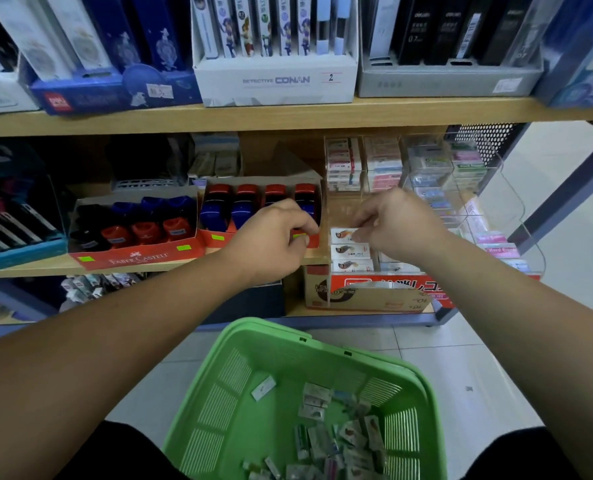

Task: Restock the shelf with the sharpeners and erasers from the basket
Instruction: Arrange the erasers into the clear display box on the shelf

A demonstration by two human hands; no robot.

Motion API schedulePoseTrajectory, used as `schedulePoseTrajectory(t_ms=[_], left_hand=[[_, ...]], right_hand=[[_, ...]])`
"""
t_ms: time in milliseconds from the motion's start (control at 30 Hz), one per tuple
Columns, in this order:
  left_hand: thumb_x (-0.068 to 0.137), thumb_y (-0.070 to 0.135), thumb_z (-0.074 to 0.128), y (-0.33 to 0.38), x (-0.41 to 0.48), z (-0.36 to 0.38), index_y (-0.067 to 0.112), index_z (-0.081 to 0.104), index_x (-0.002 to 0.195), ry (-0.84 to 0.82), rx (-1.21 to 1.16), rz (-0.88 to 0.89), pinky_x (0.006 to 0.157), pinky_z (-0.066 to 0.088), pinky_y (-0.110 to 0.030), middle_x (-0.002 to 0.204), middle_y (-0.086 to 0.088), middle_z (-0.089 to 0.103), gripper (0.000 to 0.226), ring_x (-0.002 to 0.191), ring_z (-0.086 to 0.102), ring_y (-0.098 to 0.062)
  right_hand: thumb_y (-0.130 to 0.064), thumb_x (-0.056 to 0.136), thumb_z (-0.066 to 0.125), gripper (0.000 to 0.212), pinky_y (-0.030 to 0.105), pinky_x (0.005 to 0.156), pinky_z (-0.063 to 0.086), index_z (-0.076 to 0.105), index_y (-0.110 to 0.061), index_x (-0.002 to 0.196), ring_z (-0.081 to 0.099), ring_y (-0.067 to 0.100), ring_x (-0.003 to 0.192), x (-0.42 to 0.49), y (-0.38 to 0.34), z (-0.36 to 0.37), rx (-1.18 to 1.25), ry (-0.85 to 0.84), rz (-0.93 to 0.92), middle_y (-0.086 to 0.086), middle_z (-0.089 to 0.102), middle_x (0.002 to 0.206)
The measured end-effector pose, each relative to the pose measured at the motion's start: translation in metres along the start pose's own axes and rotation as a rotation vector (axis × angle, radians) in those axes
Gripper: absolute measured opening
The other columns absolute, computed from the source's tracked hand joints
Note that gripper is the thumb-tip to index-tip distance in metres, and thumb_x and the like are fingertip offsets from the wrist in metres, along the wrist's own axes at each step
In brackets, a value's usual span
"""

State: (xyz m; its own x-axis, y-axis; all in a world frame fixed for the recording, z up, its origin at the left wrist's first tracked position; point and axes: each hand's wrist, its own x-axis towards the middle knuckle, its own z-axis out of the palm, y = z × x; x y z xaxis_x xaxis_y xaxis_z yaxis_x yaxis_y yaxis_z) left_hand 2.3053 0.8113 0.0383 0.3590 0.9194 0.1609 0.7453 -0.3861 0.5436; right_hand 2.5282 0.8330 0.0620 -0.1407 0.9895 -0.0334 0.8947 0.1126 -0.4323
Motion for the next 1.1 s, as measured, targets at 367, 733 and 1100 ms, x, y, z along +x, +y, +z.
schedulePoseTrajectory(t_ms=[367,733,1100], left_hand=[[0.101,0.020,0.063,-0.002,-0.021,-0.009,0.024,0.072,0.122,-0.122,0.023,-0.070,0.074,0.040,-0.012,0.111,0.016,0.054,0.024,0.089,0.054,0.001],[0.097,0.024,0.068,0.012,-0.109,0.044,0.021,0.075,0.110,-0.335,-0.052,-0.283,0.080,0.056,-0.031,0.096,0.011,0.069,0.016,0.088,0.066,-0.009],[0.095,0.033,0.070,-0.047,-0.255,0.181,0.016,0.062,0.138,-0.713,-0.094,-0.711,0.103,0.050,-0.034,0.137,-0.008,0.064,0.047,0.117,0.062,-0.024]], right_hand=[[-0.050,0.101,0.057,0.036,0.051,0.112,0.041,0.068,-0.036,0.132,0.041,0.033,0.135,-0.018,0.000,0.008,-0.410,0.012,-0.109,0.009,0.041,0.134],[-0.067,0.095,0.056,0.041,0.036,0.080,0.058,0.076,-0.033,0.107,0.067,0.012,0.088,-0.140,-0.001,0.036,-0.149,-0.419,-0.310,-0.010,0.074,0.096],[-0.075,0.081,0.069,0.091,0.060,0.124,0.028,0.038,-0.036,0.157,0.029,0.041,0.152,-0.218,0.068,0.235,-0.180,-0.907,0.013,0.015,0.032,0.166]])
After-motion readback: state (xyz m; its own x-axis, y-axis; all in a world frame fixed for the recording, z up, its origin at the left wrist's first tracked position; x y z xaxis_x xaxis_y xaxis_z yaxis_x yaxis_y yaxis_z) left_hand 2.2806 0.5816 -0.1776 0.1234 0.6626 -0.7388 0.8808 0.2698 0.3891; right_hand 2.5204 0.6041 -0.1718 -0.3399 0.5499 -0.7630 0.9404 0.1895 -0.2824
